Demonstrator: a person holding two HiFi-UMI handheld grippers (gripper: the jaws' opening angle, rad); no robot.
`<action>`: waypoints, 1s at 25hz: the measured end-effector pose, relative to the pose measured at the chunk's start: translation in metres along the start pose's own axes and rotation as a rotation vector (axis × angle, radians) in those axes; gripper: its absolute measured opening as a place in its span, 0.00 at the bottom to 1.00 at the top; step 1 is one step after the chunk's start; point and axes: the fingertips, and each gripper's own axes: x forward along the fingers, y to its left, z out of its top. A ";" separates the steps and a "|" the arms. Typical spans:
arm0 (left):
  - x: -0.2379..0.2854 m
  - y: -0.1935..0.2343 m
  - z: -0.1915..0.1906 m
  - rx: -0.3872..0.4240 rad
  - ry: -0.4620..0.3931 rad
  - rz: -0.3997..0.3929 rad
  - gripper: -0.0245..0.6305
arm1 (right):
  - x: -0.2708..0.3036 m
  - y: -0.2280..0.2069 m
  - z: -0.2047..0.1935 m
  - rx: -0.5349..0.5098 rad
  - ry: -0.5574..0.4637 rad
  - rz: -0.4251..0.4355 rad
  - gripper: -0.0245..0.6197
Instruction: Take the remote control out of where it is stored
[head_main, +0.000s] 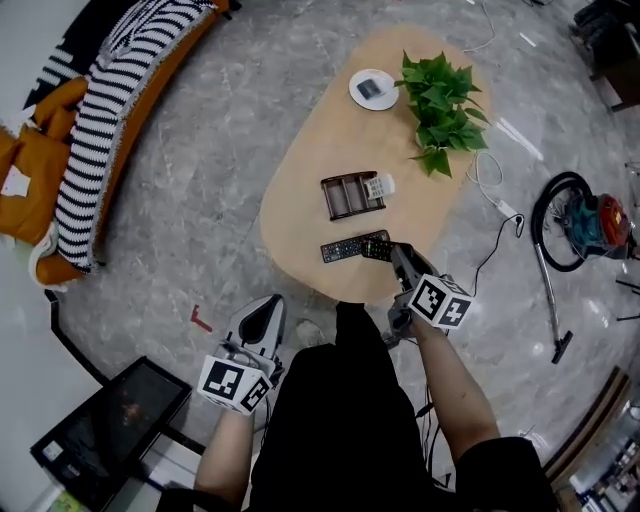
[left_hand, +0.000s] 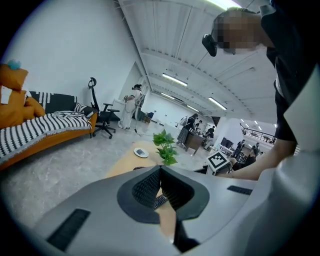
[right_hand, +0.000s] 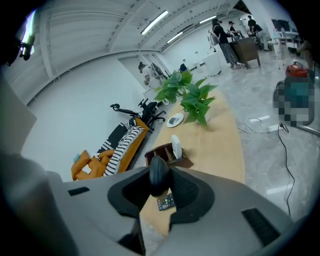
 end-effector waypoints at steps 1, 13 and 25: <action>0.002 -0.003 -0.003 0.003 0.008 -0.010 0.05 | -0.001 -0.007 -0.009 0.019 0.014 -0.008 0.20; 0.001 0.005 -0.050 -0.028 0.076 -0.001 0.05 | 0.029 -0.053 -0.099 0.116 0.180 -0.080 0.20; 0.002 0.013 -0.081 -0.065 0.134 0.031 0.05 | 0.069 -0.102 -0.120 0.422 0.166 -0.109 0.20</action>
